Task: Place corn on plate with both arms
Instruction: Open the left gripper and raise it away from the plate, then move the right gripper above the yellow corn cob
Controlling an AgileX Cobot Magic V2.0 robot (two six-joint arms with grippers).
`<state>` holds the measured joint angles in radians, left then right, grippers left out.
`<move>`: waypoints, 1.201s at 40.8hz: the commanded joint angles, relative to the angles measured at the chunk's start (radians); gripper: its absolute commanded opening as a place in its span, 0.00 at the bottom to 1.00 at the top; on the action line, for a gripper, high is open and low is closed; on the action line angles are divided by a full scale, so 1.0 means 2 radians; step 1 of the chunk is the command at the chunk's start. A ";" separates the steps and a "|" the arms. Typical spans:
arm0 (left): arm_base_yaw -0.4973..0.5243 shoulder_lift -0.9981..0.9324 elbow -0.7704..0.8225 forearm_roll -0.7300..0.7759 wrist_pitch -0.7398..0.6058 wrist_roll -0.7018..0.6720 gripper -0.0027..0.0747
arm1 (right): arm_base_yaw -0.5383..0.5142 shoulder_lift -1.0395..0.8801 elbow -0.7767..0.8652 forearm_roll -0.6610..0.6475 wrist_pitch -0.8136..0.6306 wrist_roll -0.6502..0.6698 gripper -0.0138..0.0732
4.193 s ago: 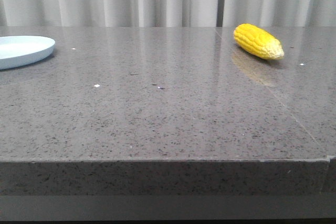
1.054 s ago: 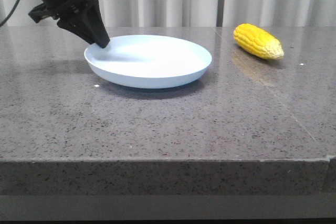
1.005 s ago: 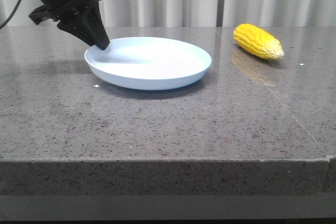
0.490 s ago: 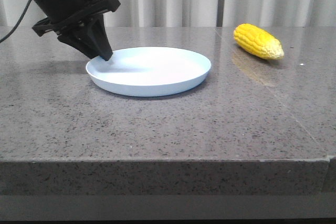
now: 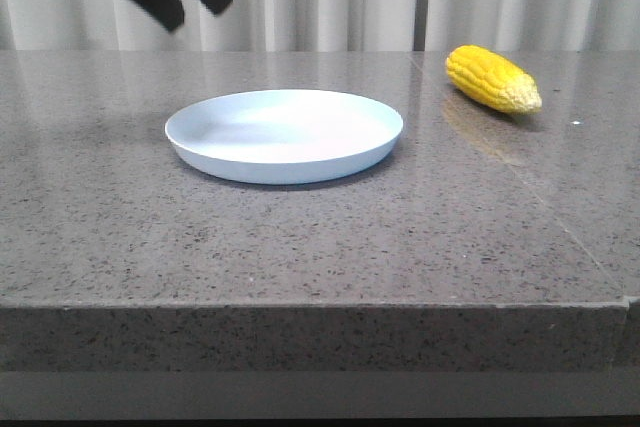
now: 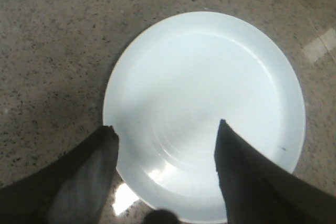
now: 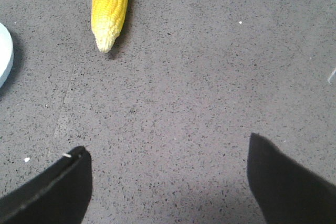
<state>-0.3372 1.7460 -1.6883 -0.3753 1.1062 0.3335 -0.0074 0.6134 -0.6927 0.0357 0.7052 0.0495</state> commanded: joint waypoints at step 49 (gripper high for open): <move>-0.120 -0.617 0.438 0.140 -0.118 -0.107 0.56 | -0.002 0.003 -0.012 -0.005 -0.033 -0.003 0.88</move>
<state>-0.5700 0.5086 -0.7898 -0.0898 0.9498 0.1311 -0.0074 0.6134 -0.6927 0.0357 0.7052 0.0495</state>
